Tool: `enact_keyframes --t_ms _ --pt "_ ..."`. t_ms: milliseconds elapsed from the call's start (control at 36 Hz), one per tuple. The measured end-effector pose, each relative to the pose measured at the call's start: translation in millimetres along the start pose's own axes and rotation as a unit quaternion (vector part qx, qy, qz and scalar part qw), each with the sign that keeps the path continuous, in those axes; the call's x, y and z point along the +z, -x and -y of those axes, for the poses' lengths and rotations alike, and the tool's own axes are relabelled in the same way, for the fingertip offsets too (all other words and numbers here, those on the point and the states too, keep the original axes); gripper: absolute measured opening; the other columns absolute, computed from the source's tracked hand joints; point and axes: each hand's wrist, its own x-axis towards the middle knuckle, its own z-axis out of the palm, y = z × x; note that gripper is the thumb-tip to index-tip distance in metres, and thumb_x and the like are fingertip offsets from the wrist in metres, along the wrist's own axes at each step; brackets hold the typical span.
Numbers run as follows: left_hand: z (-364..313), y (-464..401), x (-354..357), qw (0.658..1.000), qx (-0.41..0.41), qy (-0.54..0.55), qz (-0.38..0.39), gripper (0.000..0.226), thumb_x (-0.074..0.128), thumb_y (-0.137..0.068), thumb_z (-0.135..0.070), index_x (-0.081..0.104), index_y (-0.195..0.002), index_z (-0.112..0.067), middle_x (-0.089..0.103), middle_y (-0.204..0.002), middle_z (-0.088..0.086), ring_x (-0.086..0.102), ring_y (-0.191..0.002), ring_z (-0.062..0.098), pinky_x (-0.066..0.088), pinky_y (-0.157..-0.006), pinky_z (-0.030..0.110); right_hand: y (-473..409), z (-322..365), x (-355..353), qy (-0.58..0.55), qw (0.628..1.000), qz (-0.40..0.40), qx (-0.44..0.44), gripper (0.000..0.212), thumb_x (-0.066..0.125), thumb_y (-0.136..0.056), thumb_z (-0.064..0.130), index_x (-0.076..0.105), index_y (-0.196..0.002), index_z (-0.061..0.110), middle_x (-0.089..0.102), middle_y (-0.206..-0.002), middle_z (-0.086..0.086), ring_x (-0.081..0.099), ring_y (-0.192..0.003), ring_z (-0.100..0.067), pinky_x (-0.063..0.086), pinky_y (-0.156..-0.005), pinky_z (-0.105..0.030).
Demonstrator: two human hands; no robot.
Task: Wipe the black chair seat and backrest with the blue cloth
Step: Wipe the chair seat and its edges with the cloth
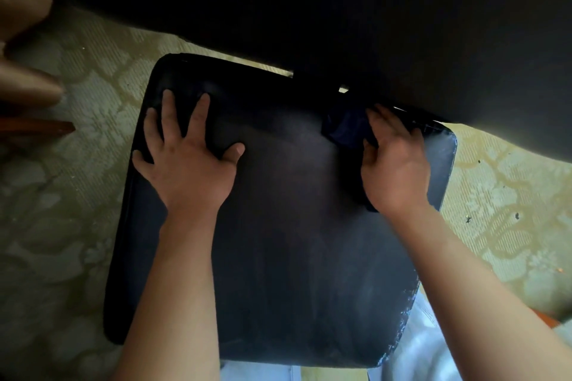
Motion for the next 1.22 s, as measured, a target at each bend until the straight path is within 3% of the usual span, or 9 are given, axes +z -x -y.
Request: enact_keyframes --t_ms 139,222,361,472,667,806,1000,1222 --pt "-7 4 4 1.000 -0.008 0.021 0.015 0.089 0.064 -0.089 -0.056 0.010 -0.159 -0.042 -0.011 -0.170 0.001 -0.010 -0.156 0.030 0.005 -0.116 0.074 2 -3 -7 -0.025 0.998 -0.001 -0.059 0.054 0.055 -0.090 0.004 0.054 -0.142 0.021 0.051 -0.150 0.003 0.051 -0.120 -0.040 0.046 -0.098 -0.040" --pt "-17 11 3 0.999 -0.017 0.034 0.007 0.086 0.068 -0.090 -0.046 0.015 -0.159 -0.041 -0.007 -0.170 0.005 -0.007 -0.155 0.034 0.004 -0.115 0.075 4 10 -8 -0.052 0.994 -0.004 -0.098 0.053 0.057 -0.089 0.006 0.056 -0.140 0.021 0.053 -0.148 0.005 0.052 -0.115 -0.037 0.049 -0.093 -0.038" --pt "-41 33 2 0.997 0.069 0.044 0.003 0.088 0.072 -0.086 -0.044 0.021 -0.157 -0.044 0.005 -0.170 0.005 0.001 -0.155 0.035 0.007 -0.117 0.070 5 41 2 -0.089 0.984 0.019 -0.154 0.057 0.059 -0.087 0.005 0.056 -0.140 0.025 0.053 -0.148 0.009 0.053 -0.106 -0.031 0.052 -0.083 -0.036" --pt "-56 42 14 0.996 0.077 0.032 0.033 0.086 0.071 -0.087 -0.047 0.020 -0.157 -0.044 0.002 -0.170 0.001 -0.002 -0.156 0.030 0.008 -0.120 0.066 0 46 7 -0.075 0.989 0.052 -0.115 0.060 0.054 -0.092 0.005 0.049 -0.145 0.032 0.043 -0.153 0.017 0.048 -0.115 -0.028 0.053 -0.080 -0.035" --pt "-61 41 25 0.999 0.050 0.011 0.007 0.085 0.074 -0.084 -0.048 0.028 -0.155 -0.041 0.008 -0.169 0.001 0.003 -0.156 0.029 0.012 -0.120 0.066 -5 27 3 -0.057 0.993 0.065 -0.086 0.061 0.050 -0.094 0.005 0.045 -0.148 0.035 0.037 -0.156 0.020 0.045 -0.119 -0.028 0.055 -0.081 -0.036" --pt "-61 41 27 0.999 0.042 0.015 0.014 0.085 0.073 -0.085 -0.048 0.026 -0.156 -0.043 0.005 -0.169 -0.001 0.001 -0.156 0.028 0.012 -0.120 0.066 -9 6 -7 -0.056 0.994 0.078 -0.051 0.059 0.049 -0.097 0.010 0.042 -0.149 0.037 0.035 -0.157 0.021 0.042 -0.129 -0.032 0.051 -0.096 -0.040" --pt "-61 41 27 0.999 0.036 0.029 0.016 0.085 0.074 -0.084 -0.048 0.028 -0.155 -0.043 0.005 -0.169 -0.002 0.002 -0.156 0.028 0.014 -0.119 0.068 -7 -32 -22 -0.023 0.997 0.073 -0.012 0.059 0.050 -0.096 0.009 0.044 -0.148 0.036 0.036 -0.156 0.022 0.039 -0.134 -0.034 0.053 -0.090 -0.039" --pt "-63 45 26 0.999 0.026 0.001 0.033 0.084 0.067 -0.089 -0.052 0.018 -0.157 -0.046 -0.005 -0.170 -0.005 -0.004 -0.156 0.026 0.013 -0.120 0.066 9 -69 -32 0.012 0.998 0.031 0.043 0.062 0.050 -0.093 0.003 0.045 -0.146 0.036 0.040 -0.154 0.022 0.042 -0.125 -0.029 0.036 -0.074 -0.027"
